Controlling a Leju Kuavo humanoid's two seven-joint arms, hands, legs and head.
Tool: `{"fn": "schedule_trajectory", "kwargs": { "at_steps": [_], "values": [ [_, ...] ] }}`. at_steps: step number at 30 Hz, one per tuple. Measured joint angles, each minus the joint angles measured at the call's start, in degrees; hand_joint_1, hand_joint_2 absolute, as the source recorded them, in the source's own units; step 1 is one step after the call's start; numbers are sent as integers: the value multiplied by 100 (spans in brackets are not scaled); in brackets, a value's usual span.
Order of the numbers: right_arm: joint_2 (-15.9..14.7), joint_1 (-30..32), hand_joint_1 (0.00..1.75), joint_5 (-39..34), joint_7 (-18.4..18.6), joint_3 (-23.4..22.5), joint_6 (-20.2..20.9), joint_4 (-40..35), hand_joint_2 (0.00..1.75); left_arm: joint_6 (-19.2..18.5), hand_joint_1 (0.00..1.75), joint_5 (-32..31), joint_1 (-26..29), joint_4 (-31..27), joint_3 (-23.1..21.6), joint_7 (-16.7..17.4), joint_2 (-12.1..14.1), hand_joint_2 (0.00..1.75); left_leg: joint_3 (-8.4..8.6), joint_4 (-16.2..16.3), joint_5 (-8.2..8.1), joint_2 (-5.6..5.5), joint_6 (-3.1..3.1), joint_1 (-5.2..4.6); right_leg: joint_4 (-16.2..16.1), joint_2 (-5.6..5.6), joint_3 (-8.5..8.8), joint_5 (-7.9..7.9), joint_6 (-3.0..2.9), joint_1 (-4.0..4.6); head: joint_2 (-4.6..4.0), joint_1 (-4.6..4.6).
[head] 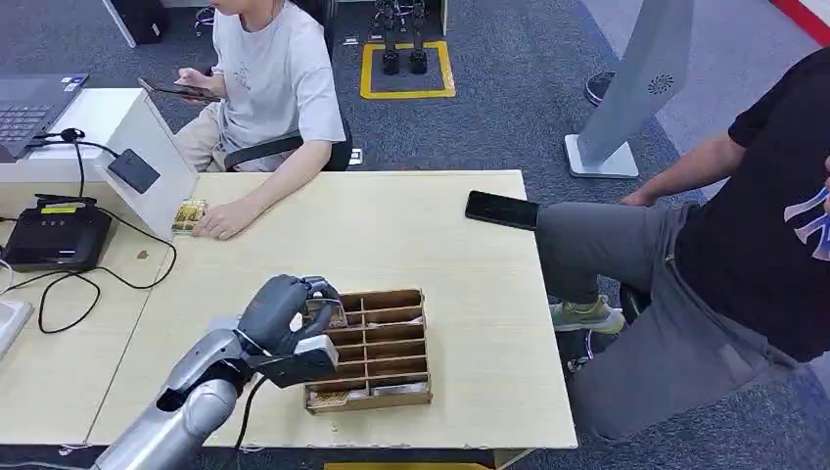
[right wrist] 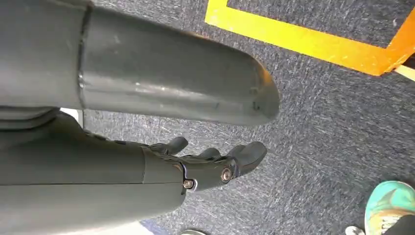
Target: Pass the card to the sensor for recognition and then transmit it.
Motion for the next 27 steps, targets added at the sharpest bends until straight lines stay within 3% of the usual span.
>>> {"fn": "schedule_trajectory", "kwargs": {
  "at_steps": [6,12,24,27],
  "values": [
    [-9,32,0,-168,-52,0,7,-2,0,-511,175,1152,-563,-1100,1002,-271,532,175,1,0,3,1,-4,2,8,0,0,0,-1,1,0,0],
    [-11,96,0,-181,-65,0,7,-20,0,-704,175,1380,-791,-1685,1823,-358,898,175,3,0,2,1,-4,1,10,0,0,0,-1,1,0,0],
    [-13,92,0,-265,-79,0,-4,-54,0,-651,175,1405,-750,-1857,2185,-376,1044,175,3,0,3,0,-4,0,9,0,1,0,-1,0,0,0],
    [-17,88,0,-247,-81,0,-11,-55,0,-336,175,936,-751,-1811,2220,-100,1040,175,3,0,3,0,-4,0,9,0,1,0,-1,0,0,0]
  ]
}}
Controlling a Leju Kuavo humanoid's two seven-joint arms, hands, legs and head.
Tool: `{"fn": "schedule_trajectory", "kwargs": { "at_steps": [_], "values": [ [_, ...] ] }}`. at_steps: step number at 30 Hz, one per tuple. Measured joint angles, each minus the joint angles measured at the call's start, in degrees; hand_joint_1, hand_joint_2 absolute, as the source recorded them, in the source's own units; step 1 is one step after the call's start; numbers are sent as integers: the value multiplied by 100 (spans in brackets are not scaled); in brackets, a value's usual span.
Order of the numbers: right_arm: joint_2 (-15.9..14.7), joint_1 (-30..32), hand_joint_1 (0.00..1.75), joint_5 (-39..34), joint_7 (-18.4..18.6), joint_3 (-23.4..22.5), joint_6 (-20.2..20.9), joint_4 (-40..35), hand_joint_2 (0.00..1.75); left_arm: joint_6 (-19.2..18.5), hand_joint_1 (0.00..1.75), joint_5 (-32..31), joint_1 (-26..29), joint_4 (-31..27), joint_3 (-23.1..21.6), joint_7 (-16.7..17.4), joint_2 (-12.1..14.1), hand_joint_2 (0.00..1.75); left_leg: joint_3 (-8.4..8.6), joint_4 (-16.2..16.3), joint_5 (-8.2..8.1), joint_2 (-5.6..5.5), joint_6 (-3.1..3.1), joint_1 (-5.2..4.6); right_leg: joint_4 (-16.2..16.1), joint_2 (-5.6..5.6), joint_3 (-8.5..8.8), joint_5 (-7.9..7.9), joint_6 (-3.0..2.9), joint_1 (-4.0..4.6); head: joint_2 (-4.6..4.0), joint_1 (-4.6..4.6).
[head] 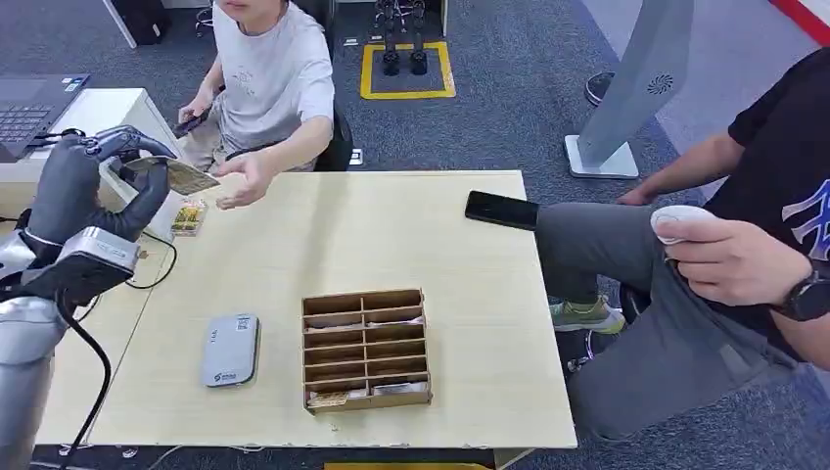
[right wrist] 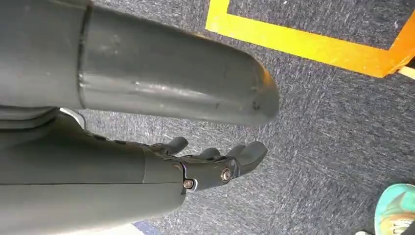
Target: Pass the card to the sensor for recognition and then transmit it.
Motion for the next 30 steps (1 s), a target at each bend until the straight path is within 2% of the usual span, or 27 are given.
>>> {"fn": "schedule_trajectory", "kwargs": {
  "at_steps": [4,7,14,30],
  "values": [
    [0,-9,0,52,35,0,-7,-2,0,604,175,-1372,-33,395,-2,790,-46,175,2,0,0,0,0,0,0,0,-1,0,0,0,0,0],
    [0,-34,0,105,85,0,-26,-15,0,918,175,-2013,-52,825,-2,1117,-103,175,3,0,1,3,-1,0,0,2,-1,1,0,0,0,-2],
    [0,-67,0,205,135,0,-44,-37,0,1088,175,-2198,-39,1478,-4,1230,-240,175,1,1,2,2,0,0,0,1,-1,1,0,0,0,0],
    [0,-70,0,282,138,0,-57,-57,0,1101,175,-2231,-3,1768,-4,1241,-330,175,0,0,2,2,0,0,0,1,-1,1,-1,0,0,0]
  ]
}}
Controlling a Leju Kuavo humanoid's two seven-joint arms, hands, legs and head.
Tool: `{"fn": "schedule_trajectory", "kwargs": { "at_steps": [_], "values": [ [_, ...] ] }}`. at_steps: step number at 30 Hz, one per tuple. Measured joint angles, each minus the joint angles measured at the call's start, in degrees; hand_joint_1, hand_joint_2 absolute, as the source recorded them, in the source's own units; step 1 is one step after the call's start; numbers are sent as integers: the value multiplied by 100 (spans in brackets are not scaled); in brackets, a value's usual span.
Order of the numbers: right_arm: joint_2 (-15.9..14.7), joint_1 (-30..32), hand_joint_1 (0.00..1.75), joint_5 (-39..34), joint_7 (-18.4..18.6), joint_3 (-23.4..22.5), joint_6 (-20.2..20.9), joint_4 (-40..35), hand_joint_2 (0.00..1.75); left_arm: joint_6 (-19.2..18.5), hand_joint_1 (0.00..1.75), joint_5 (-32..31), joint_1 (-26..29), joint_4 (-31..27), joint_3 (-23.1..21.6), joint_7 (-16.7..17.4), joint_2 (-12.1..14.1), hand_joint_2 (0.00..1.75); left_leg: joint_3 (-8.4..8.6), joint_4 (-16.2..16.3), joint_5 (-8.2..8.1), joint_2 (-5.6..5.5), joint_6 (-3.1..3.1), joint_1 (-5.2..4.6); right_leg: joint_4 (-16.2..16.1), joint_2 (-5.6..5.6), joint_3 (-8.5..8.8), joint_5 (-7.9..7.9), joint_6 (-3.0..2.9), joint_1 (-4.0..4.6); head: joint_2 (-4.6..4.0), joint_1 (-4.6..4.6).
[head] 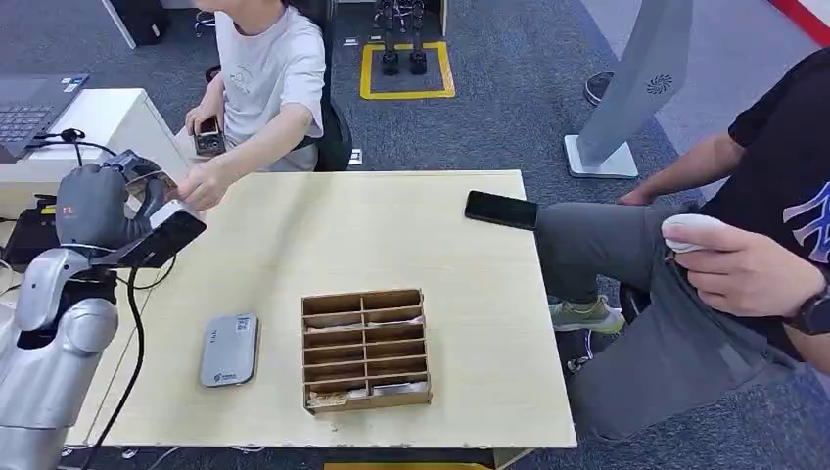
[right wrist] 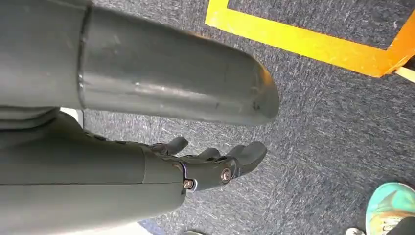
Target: Pass the card to the sensor for recognition and then transmit it.
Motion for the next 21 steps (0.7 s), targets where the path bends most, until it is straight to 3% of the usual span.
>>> {"fn": "schedule_trajectory", "kwargs": {
  "at_steps": [8,9,10,21],
  "values": [
    [0,-4,0,4,0,0,-4,0,0,-2,175,2,25,39,0,0,-7,175,-4,0,-2,1,0,0,0,1,-4,-1,0,0,-2,0],
    [0,-4,0,4,0,0,-4,0,0,-2,126,4,26,44,0,0,-7,175,-5,0,-2,1,0,0,0,1,-4,-1,0,0,0,0],
    [0,-5,0,4,0,0,-4,0,0,-4,5,22,27,46,0,0,-7,175,-5,0,-2,1,0,0,0,1,-4,-1,0,0,0,0],
    [-7,-5,0,-11,0,0,-4,0,0,92,0,260,195,46,15,-129,-4,175,-4,0,-1,-1,0,0,0,-1,-3,-1,0,0,0,0]
  ]
}}
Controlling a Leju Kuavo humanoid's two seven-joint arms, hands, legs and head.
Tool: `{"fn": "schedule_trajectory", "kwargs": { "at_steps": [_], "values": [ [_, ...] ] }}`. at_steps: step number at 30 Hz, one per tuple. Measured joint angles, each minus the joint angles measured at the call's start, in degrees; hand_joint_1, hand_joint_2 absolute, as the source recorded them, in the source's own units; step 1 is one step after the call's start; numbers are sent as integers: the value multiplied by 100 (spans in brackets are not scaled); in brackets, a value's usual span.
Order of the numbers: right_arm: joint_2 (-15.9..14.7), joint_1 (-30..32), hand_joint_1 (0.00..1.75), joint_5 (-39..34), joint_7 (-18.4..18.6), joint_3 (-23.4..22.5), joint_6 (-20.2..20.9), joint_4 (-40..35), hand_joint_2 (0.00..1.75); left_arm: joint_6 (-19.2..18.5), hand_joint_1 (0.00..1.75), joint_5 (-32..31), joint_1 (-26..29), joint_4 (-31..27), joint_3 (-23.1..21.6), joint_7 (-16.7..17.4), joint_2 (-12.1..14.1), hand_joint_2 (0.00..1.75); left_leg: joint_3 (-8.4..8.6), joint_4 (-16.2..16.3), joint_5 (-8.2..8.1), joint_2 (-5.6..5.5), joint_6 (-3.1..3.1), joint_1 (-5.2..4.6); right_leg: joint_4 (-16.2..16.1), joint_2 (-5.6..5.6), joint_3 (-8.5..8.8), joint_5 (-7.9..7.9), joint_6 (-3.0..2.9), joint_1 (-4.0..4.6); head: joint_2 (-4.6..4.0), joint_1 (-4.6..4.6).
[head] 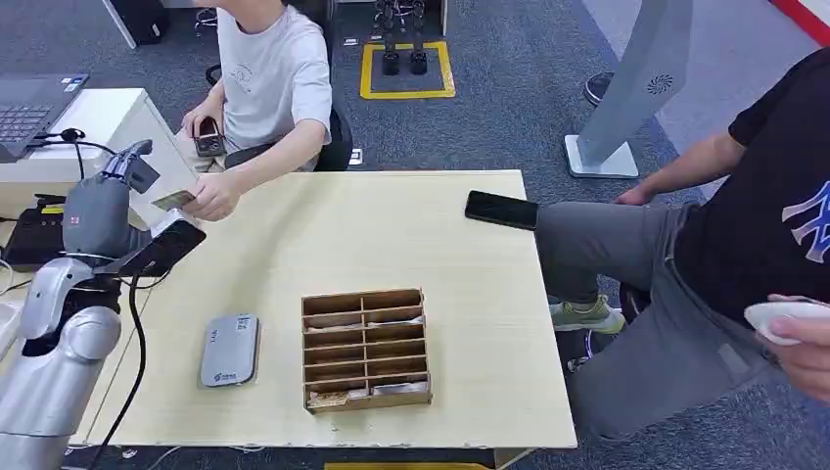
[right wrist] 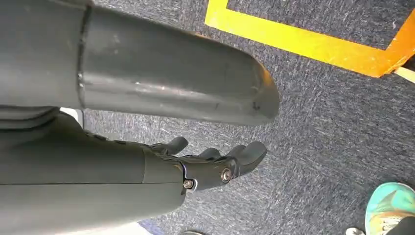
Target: Pass the card to the sensor for recognition and then transmit it.
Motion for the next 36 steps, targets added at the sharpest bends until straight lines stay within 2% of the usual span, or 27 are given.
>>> {"fn": "schedule_trajectory", "kwargs": {
  "at_steps": [5,9,13,15,18,24,27,29,31,32,34,36],
  "values": [
    [-4,1,0,-20,-18,0,0,0,0,77,0,15,121,-2,77,-26,33,175,0,0,0,1,0,0,0,1,0,0,0,0,0,-2],
    [-7,12,0,-118,-57,0,-24,0,0,379,0,20,404,-26,293,-77,77,175,0,-1,-1,3,0,0,1,2,0,0,0,0,0,0],
    [-9,52,0,-317,-166,-9,-90,2,0,1190,0,57,1067,-318,816,-275,127,175,2,-4,-5,15,-3,0,1,16,-1,-3,-1,0,0,-2],
    [-9,115,0,-369,-216,-28,-92,11,0,1454,0,151,1517,-556,1210,-440,127,175,2,-4,-9,16,-4,1,1,21,-6,-9,0,0,0,-2],
    [-9,156,0,-404,-251,-37,-90,28,0,1486,0,188,1880,-759,1614,-540,127,175,-5,-4,-8,-5,-4,1,0,-4,-6,-13,2,0,0,0],
    [-7,153,0,-411,-269,-39,-83,35,0,1493,0,144,2107,-929,1862,-540,125,175,-3,-4,-3,-4,-5,1,1,-4,5,-7,0,0,0,0],
    [-2,168,0,-527,-271,-85,-83,81,0,1848,0,318,2557,-1160,2193,-539,88,175,9,-5,-8,25,-7,0,3,26,8,-6,-3,0,0,-2],
    [7,238,0,-638,-308,-181,-90,127,0,2013,0,809,2977,-1352,2717,-786,-71,175,11,-5,-16,35,-6,0,3,36,4,-11,-1,0,0,-2],
    [11,318,0,-724,-339,-243,-94,155,0,1842,0,1260,3250,-1403,3361,-1105,-372,175,7,-5,-20,27,0,0,2,31,3,-18,3,0,0,0],
    [13,348,0,-726,-348,-291,-94,166,0,1582,0,1546,3328,-1397,3827,-1326,-613,175,5,-5,-22,24,1,0,2,29,1,-22,3,0,0,-2],
    [13,389,0,-730,-348,-339,-92,186,0,947,0,1843,3275,-1245,4796,-1664,-1096,175,2,-6,-25,22,5,1,1,25,1,-24,3,0,0,4],
    [13,416,0,-774,-343,-382,-83,203,0,120,0,2015,3132,-895,5864,-1620,-1551,175,4,-7,-30,26,0,1,1,30,2,-25,3,0,0,2]
  ]
}}
